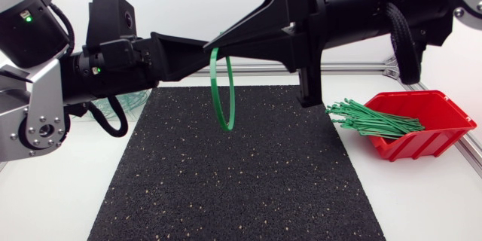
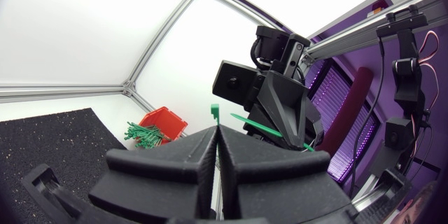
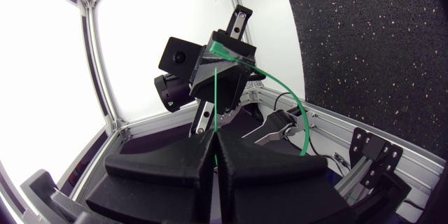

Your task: Take a green cable tie from the red box, thread the tail through the head to close it, then place it in the transparent bin on the left.

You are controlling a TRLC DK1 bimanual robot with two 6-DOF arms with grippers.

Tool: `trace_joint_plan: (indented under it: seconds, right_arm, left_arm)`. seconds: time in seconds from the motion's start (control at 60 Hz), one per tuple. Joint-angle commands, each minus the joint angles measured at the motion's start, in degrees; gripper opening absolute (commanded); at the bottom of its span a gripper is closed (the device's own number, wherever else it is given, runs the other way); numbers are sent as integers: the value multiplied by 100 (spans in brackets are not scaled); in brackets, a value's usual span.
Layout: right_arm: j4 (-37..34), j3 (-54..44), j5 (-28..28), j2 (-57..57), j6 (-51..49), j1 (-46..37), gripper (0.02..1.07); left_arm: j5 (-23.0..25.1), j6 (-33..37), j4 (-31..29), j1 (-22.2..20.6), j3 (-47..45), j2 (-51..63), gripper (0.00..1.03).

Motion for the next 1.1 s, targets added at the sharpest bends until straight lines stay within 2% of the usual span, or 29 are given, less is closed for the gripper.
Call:
trace_joint_plan:
  seconds: [0.0, 1.083]
  right_arm:
    - [46, 104, -32, 1, 174, -41, 8]
    - [178, -1, -32, 194, 174, -129, 8]
  left_arm:
    - [7, -114, 126, -46, -91, -100, 3]
    - [24, -150, 126, -161, -118, -231, 3]
